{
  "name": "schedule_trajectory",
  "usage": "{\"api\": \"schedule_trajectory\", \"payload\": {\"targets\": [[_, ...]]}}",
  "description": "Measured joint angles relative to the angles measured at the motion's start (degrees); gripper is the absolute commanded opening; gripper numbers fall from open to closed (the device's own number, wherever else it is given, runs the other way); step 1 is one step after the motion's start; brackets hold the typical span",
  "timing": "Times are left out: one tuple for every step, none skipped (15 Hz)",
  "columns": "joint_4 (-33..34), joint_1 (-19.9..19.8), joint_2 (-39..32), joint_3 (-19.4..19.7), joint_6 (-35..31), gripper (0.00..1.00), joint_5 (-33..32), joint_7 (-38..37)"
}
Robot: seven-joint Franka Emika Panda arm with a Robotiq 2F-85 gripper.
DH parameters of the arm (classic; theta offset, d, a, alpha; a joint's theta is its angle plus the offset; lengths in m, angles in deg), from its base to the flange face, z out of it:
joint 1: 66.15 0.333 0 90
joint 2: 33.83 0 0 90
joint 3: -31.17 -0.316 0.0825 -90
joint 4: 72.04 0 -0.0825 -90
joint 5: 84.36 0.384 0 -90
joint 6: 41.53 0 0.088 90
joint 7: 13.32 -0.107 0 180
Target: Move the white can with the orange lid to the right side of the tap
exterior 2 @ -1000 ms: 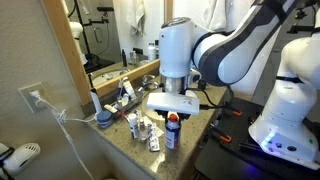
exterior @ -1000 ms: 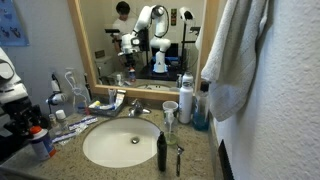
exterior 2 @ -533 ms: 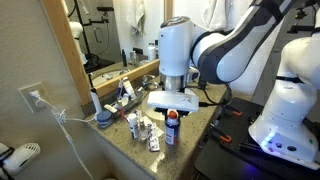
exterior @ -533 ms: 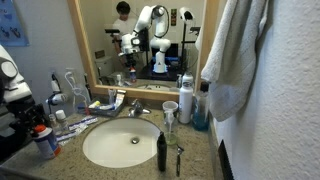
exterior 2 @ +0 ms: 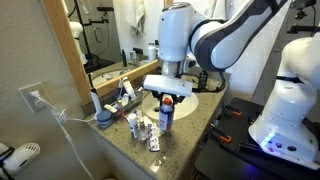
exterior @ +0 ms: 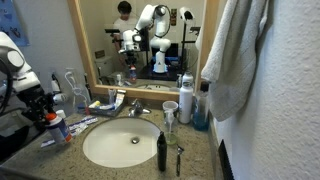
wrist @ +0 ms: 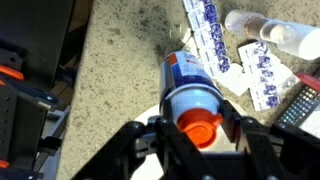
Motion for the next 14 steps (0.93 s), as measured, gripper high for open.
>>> {"api": "schedule_trajectory", "payload": {"targets": [[-0.02,-0.52,1.12,0.53,0.07,0.25,-0.06,0.12],[-0.02,-1.19,2.28,1.06,0.36,0.25,-0.11,0.29],[-0.02,-2.0,3.47,1.62,0.92,0.25,-0.19,0.59],[-0.02,-2.88,4.63,2.23,1.66,0.25,-0.29,1.31],[-0.02,-3.9,5.79,2.82,2.5,0.25,-0.48,1.89],[-0.01,-4.92,6.81,3.42,3.23,0.25,-0.68,2.65],[0.03,-6.04,7.76,4.04,3.94,0.25,-0.99,3.55],[0.15,-7.25,8.64,4.64,4.67,0.25,-1.48,4.33],[0.43,-8.47,9.37,5.26,5.31,0.25,-2.12,5.01],[0.83,-9.65,9.88,5.76,5.83,0.25,-2.75,5.8],[1.32,-10.84,10.24,6.24,6.21,0.25,-3.51,6.32],[1.87,-11.95,10.44,6.7,6.45,0.25,-4.35,6.91],[2.56,-13.12,10.5,7.11,6.59,0.25,-5.17,7.33],[3.21,-14.16,10.5,7.58,6.64,0.25,-5.74,8.06]]}}
